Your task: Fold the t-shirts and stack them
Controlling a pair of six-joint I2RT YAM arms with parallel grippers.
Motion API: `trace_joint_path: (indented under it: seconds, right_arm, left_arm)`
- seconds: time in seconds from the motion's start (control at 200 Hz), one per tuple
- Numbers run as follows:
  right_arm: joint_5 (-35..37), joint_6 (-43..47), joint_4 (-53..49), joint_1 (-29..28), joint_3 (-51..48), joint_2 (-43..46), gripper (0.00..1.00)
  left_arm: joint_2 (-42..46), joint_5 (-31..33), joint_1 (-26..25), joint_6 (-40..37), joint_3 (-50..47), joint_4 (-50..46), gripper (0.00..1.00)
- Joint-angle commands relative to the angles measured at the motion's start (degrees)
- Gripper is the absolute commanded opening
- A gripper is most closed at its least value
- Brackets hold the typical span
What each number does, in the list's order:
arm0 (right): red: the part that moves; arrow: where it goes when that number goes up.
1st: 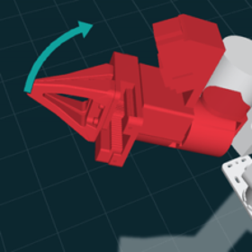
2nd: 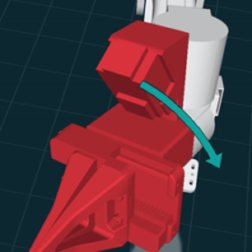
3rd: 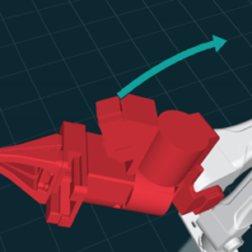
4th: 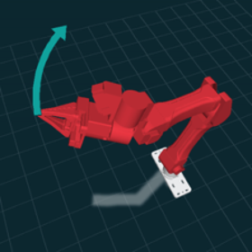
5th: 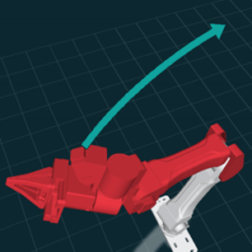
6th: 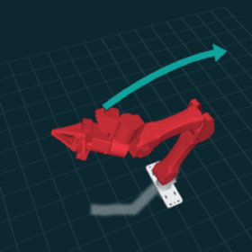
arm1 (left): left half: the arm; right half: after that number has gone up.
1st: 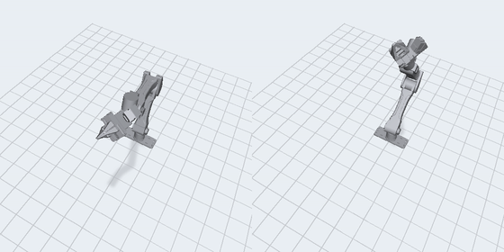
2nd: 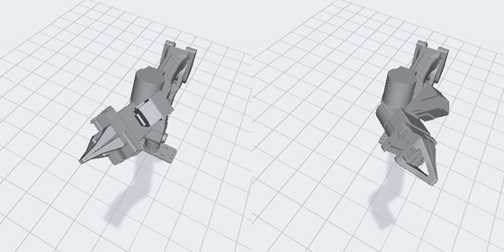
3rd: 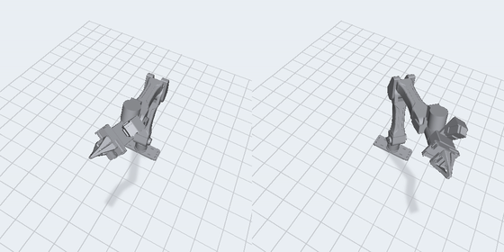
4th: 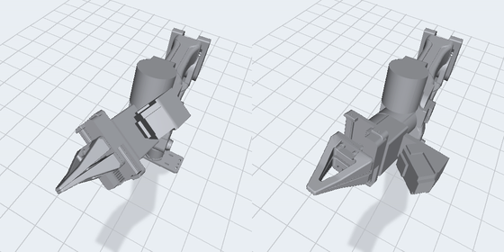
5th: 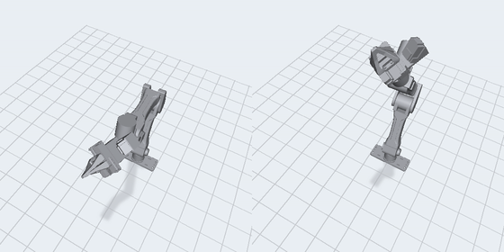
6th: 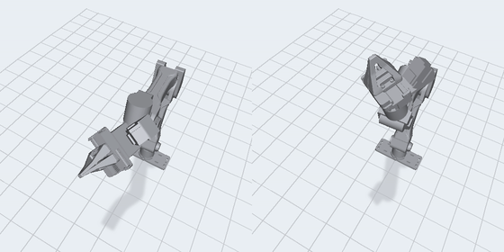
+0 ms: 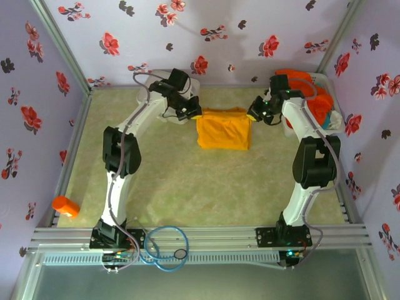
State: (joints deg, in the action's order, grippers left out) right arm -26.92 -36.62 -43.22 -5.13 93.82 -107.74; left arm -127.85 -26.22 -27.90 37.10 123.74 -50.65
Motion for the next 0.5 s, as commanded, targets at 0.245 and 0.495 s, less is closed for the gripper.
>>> trace_joint_path:
  seconds: [0.245, 0.495]
  right_arm:
    - [-1.3, -2.4, 2.7, 1.4, 2.7, -3.5, 0.0]
    - [-2.2, -2.8, 3.4, 1.9, 5.2, -6.9, 0.0]
  left_arm:
    - [-7.4, -2.9, 1.8, -3.0, 8.9, -1.6, 0.0]
    - [-10.4, -3.4, 2.9, -3.3, 10.4, 1.3, 0.0]
